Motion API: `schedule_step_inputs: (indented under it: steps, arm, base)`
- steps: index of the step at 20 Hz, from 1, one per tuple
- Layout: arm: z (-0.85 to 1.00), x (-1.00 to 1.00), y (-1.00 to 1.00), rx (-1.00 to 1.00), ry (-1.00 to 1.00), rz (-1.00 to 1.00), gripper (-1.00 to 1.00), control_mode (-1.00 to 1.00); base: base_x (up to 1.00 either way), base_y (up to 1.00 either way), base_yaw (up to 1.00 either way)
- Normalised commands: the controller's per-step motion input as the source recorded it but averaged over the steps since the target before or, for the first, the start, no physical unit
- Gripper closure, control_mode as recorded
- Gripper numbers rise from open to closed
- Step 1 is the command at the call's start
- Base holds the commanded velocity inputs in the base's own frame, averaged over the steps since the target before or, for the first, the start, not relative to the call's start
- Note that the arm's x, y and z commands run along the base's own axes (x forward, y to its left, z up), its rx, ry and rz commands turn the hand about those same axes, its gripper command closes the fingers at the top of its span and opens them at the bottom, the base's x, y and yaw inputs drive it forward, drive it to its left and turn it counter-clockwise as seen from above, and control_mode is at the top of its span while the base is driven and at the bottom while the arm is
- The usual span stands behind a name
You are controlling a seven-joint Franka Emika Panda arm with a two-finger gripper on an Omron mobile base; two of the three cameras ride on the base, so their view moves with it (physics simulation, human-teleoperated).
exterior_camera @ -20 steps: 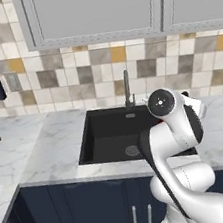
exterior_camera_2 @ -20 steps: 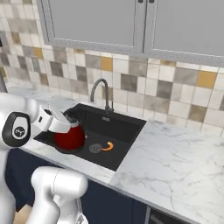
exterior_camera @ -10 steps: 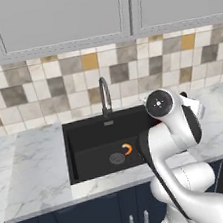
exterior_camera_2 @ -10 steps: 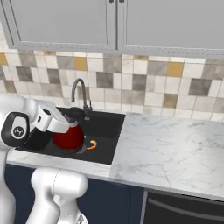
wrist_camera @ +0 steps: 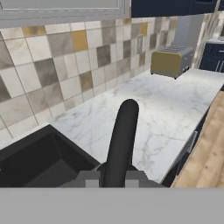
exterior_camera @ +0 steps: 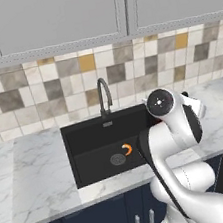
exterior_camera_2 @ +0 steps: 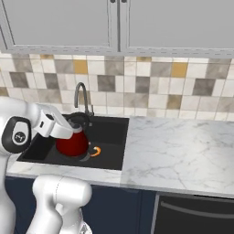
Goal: Open the cabinet, pick the kettle from the cabinet, and place it in the sink.
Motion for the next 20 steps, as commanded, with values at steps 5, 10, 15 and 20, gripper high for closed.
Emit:
schedule_step_inputs:
  steps: [5,10,15,20]
  arm:
    - [0.0,0.0,0.0,0.0,0.0,0.0,1.0,1.0]
    - [0.0,0.0,0.0,0.0,0.0,0.0,1.0,1.0]
    - [0.0,0.0,0.0,0.0,0.0,0.0,1.0,1.0]
    - [0.0,0.0,0.0,0.0,0.0,0.0,1.0,1.0]
  base:
    - [0.0,0.02,0.0]
    - [0.0,0.0,0.0]
    - [0.0,0.0,0.0]
    - [0.0,0.0,0.0]
